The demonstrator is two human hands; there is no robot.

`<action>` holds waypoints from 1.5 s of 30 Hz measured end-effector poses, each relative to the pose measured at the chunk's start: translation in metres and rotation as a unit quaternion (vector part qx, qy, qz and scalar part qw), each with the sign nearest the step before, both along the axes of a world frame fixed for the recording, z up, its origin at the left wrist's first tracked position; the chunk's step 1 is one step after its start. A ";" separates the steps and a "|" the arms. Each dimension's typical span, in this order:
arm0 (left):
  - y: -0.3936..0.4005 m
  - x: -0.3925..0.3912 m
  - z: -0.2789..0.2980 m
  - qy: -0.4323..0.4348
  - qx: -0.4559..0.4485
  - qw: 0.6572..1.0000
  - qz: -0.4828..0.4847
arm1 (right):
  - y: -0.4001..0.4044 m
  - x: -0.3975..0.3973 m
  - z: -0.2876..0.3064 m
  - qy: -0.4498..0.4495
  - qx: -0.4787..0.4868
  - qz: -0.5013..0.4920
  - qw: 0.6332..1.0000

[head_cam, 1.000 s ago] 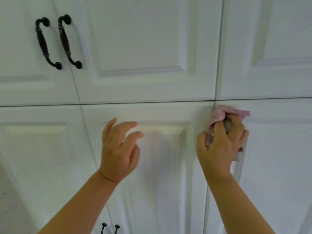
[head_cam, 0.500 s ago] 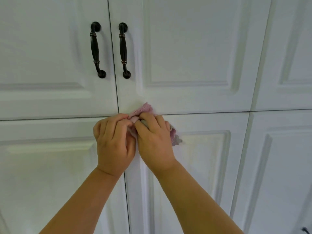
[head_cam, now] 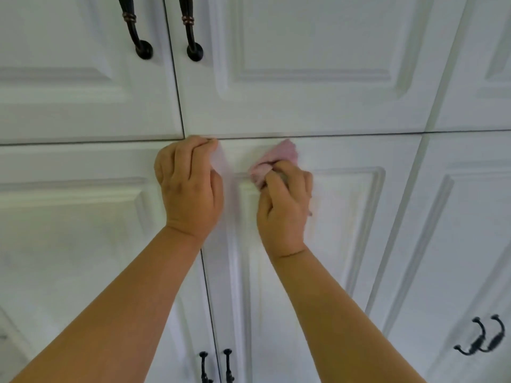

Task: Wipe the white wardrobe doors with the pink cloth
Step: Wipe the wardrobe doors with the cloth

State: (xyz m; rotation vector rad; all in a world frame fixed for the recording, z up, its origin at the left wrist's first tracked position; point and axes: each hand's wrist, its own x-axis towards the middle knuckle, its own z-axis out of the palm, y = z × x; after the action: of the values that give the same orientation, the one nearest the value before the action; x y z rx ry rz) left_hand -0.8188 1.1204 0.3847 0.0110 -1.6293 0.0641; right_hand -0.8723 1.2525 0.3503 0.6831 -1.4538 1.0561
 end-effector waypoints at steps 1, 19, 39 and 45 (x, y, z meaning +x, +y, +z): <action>-0.002 0.000 0.001 0.003 -0.004 1.000 0.006 | -0.014 0.003 -0.005 0.022 0.043 0.010 0.999; 0.013 -0.002 -0.003 0.013 0.028 0.999 0.024 | 0.036 -0.017 -0.034 -0.042 -0.035 -0.115 0.992; 0.015 -0.006 -0.040 -0.050 0.015 0.997 0.051 | 0.118 -0.047 -0.048 -0.157 -0.008 -0.108 0.982; 0.015 -0.011 -0.041 -0.038 0.009 0.998 0.046 | 0.099 -0.041 -0.034 -0.166 -0.053 -0.121 0.977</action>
State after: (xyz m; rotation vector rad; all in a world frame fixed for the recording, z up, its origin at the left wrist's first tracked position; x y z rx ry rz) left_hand -0.8297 1.1349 0.3438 0.0982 -1.7056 0.1217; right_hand -0.9130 1.3517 0.3160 0.2488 -1.7036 1.0809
